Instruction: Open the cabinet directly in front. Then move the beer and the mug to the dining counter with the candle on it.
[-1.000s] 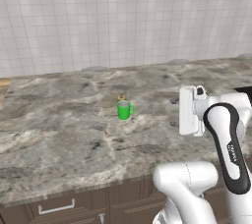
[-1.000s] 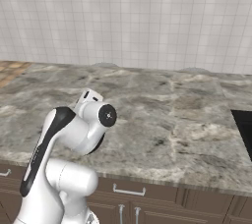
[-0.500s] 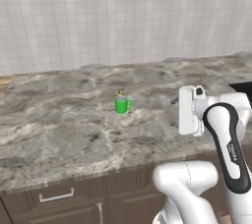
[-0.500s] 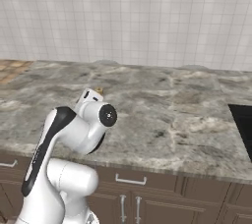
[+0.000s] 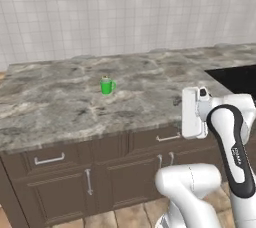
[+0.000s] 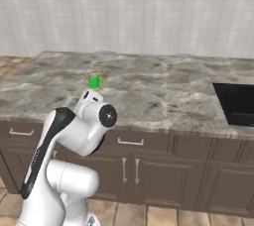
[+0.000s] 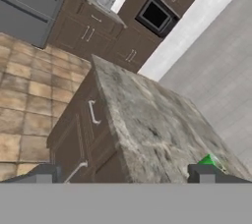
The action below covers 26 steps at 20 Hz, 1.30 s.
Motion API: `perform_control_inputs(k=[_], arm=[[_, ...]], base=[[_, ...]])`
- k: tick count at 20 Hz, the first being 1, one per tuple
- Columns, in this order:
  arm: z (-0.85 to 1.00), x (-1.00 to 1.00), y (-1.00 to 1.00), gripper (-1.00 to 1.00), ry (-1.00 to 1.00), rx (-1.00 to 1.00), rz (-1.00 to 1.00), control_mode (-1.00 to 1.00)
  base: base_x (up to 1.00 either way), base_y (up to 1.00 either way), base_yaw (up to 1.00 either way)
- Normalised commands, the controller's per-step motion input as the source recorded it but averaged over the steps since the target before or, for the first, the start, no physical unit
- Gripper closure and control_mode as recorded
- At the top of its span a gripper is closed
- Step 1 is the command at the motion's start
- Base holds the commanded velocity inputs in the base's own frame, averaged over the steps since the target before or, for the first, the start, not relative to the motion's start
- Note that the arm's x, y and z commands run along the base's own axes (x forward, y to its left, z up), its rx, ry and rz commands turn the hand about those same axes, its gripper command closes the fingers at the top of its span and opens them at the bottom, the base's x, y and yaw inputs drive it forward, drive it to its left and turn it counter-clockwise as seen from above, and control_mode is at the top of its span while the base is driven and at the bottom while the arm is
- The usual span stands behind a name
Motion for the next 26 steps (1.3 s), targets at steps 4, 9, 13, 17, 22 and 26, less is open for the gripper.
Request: perform_control_inputs(k=[4,9,13,17,22,26], arm=[[0.0,0.0,0.0,-1.0,0.0,0.0,0.0,1.0],[0.0,0.0,0.0,-1.0,0.0,0.0,0.0,1.0],[0.0,0.0,0.0,-1.0,0.0,0.0,0.0,1.0],[0.0,0.0,0.0,-1.0,0.0,0.0,0.0,1.0],[0.0,0.0,0.0,-1.0,0.0,0.0,0.0,1.0],[0.0,0.0,0.0,-1.0,0.0,0.0,0.0,1.0]], base=[[0.0,-0.39,-0.31],[0.11,-0.35,-0.38],[0.18,-0.52,-0.4],[0.16,-0.57,-0.43],[0.02,-0.43,-0.46],[0.0,-0.36,-0.44]])
